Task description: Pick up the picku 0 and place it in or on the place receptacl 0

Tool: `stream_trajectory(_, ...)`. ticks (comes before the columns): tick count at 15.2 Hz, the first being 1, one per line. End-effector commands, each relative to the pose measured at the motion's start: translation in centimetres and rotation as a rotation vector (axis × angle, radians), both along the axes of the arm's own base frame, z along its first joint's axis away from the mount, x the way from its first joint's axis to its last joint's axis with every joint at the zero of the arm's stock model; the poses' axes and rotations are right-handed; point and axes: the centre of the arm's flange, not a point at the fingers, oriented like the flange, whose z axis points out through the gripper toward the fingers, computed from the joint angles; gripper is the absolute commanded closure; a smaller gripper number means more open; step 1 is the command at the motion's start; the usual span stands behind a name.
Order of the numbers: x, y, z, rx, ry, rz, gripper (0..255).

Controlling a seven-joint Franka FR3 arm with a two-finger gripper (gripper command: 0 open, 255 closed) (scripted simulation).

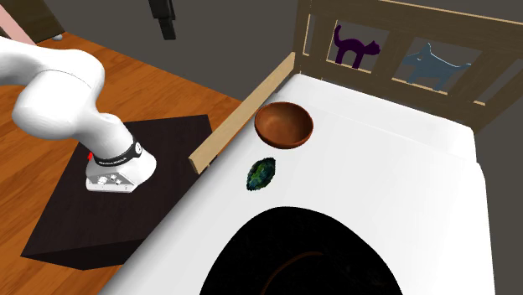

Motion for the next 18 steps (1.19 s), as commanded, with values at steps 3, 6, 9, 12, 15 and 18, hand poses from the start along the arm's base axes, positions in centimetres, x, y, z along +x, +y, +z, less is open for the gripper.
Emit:
stream_trajectory(3,1.1,-1.7,-1.6,0.0,-0.005,0.005,0)
stream_trajectory(6,2.8,-4.3,-4.0,0.0,-0.012,0.012,0)
stream_trajectory(9,4.6,-6.9,-6.3,0.001,-0.019,0.02,0)
stream_trajectory(12,6.4,-9.4,-8.7,0.001,-0.026,0.027,0)
stream_trajectory(15,8.2,-11.9,-11.0,0.001,-0.033,0.034,0)
stream_trajectory(18,10.1,-14.5,-13.4,0.002,-0.04,0.041,0)
